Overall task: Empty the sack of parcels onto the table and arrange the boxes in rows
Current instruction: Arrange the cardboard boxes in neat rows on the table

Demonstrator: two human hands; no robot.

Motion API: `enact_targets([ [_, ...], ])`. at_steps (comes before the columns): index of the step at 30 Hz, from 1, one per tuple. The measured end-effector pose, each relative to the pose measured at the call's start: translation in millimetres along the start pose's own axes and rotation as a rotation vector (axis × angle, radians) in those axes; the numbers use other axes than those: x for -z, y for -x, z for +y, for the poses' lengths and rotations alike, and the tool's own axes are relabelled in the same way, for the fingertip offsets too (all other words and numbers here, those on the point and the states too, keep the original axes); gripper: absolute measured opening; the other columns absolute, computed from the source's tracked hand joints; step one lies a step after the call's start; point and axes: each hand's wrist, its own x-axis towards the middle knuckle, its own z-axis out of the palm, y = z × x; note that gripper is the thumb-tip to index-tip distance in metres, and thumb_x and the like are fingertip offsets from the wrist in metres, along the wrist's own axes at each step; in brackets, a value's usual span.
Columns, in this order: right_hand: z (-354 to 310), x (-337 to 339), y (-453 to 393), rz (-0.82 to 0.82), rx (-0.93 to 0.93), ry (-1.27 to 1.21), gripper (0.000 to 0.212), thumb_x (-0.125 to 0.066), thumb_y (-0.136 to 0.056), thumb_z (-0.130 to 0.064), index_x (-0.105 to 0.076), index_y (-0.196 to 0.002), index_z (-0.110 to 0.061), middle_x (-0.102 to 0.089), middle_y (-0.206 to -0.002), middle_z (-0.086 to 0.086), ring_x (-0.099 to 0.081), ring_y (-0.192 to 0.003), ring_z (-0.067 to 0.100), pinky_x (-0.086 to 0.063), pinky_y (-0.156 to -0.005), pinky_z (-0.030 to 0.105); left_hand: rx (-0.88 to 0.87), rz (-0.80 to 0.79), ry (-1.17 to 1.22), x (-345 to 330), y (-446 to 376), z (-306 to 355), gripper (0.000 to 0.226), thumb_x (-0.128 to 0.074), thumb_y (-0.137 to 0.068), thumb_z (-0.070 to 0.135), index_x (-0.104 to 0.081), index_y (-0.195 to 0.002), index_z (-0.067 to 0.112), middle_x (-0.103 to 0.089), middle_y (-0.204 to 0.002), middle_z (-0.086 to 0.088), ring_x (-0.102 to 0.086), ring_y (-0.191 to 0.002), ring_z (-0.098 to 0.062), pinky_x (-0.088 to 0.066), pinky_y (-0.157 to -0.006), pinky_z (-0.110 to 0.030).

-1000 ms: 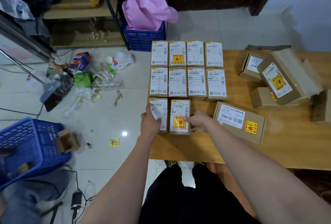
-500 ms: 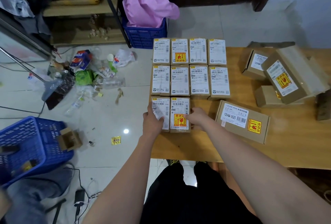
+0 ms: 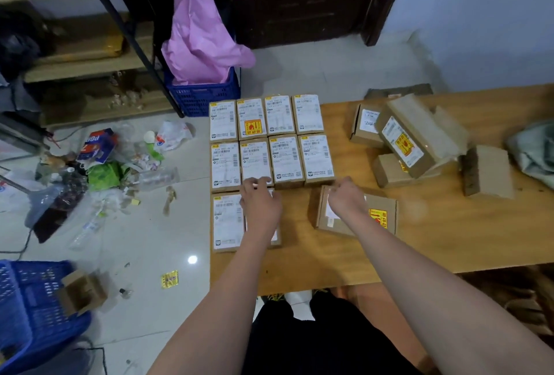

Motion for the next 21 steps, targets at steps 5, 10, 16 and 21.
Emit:
enact_targets([
  [5, 53.8, 41.4, -23.0, 0.046, -0.209, 0.004, 0.054, -0.058, -0.088, -0.022, -0.039, -0.136, -0.007, -0.048, -0.132, 0.021, -0.045, -0.123, 0.038, -0.043, -0.094, 0.038, -0.053, -0.185, -0.06, -43.0, 9.2, 42.3, 0.039, -0.051, -0.095, 0.016, -0.054, -0.133, 0.009, -0.041, -0.14, -0.014, -0.034, -0.134, -0.033, -0.037, -0.108, -0.048],
  [10, 96.9, 62.7, -34.7, -0.045, -0.411, -0.08, 0.066, -0.057, -0.091, -0.016, -0.023, -0.148, -0.011, -0.029, -0.145, 0.024, -0.037, -0.132, 0.038, -0.04, -0.103, 0.041, 0.077, -0.466, -0.022, -85.1, 20.2, 71.6, 0.05, -0.049, -0.098, 0.02, -0.038, -0.143, 0.002, -0.048, -0.141, -0.022, -0.037, -0.136, -0.034, -0.039, -0.102, -0.037],
  [16, 135.8, 72.2, -46.3, -0.164, -0.374, -0.152, 0.05, -0.052, -0.091, -0.016, -0.038, -0.138, -0.007, -0.046, -0.137, 0.016, -0.046, -0.126, 0.035, -0.045, -0.099, 0.038, 0.163, -0.56, -0.031, -120.3, 30.5, 94.0, 0.046, -0.052, -0.095, 0.019, -0.043, -0.138, 0.007, -0.059, -0.13, -0.014, -0.056, -0.118, -0.035, -0.049, -0.089, -0.037],
  [21, 173.3, 91.8, -62.8, -0.086, -0.402, -0.203, 0.054, -0.056, -0.089, -0.019, -0.036, -0.137, -0.007, -0.052, -0.132, 0.018, -0.045, -0.126, 0.036, -0.044, -0.101, 0.04, 0.18, -0.618, 0.081, -144.7, 42.8, 127.6, 0.05, -0.052, -0.095, 0.015, -0.037, -0.142, 0.012, -0.059, -0.131, -0.011, -0.059, -0.115, -0.031, -0.051, -0.096, -0.04],
])
